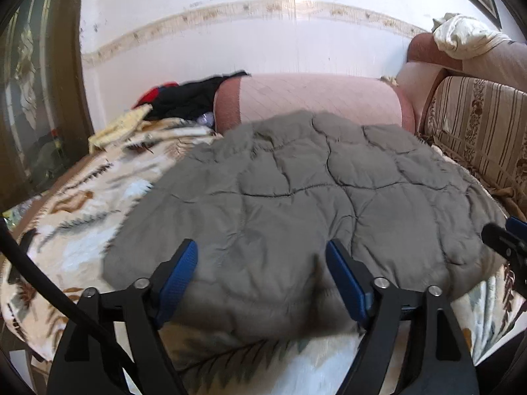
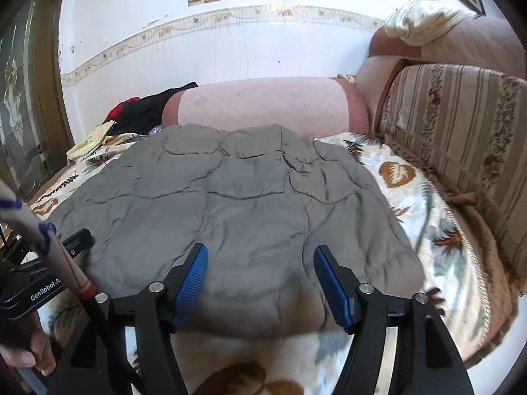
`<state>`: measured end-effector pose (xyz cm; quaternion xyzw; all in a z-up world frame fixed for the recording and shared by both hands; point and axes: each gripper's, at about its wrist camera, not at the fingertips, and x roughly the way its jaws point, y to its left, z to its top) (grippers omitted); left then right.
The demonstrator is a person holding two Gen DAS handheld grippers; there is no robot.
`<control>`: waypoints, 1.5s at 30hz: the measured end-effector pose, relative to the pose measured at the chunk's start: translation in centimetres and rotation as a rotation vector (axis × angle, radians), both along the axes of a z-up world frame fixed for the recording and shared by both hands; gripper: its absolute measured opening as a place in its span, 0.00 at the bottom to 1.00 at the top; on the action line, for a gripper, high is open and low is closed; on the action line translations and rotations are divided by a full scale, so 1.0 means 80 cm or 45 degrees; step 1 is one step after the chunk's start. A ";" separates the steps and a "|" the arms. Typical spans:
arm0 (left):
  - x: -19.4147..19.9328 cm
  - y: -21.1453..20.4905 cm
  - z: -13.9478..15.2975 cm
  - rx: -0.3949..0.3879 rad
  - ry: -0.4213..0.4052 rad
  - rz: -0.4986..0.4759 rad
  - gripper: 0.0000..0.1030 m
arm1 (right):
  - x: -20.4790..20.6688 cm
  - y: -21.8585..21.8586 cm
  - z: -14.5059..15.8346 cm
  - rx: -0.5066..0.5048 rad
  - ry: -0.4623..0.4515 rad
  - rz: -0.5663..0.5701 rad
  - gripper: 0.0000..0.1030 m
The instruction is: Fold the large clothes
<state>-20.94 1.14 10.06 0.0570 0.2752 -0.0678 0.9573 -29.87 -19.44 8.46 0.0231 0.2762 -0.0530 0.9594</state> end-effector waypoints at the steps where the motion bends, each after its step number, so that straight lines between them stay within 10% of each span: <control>1: -0.010 0.004 0.007 -0.003 -0.009 0.002 0.86 | -0.010 0.007 0.005 -0.005 -0.011 0.013 0.76; 14: -0.126 0.024 0.089 0.123 -0.097 0.025 1.00 | -0.114 0.046 0.086 0.013 -0.255 0.034 0.90; 45: -0.129 0.048 0.073 0.210 -0.010 0.179 1.00 | -0.105 0.092 0.052 -0.189 -0.096 0.045 0.94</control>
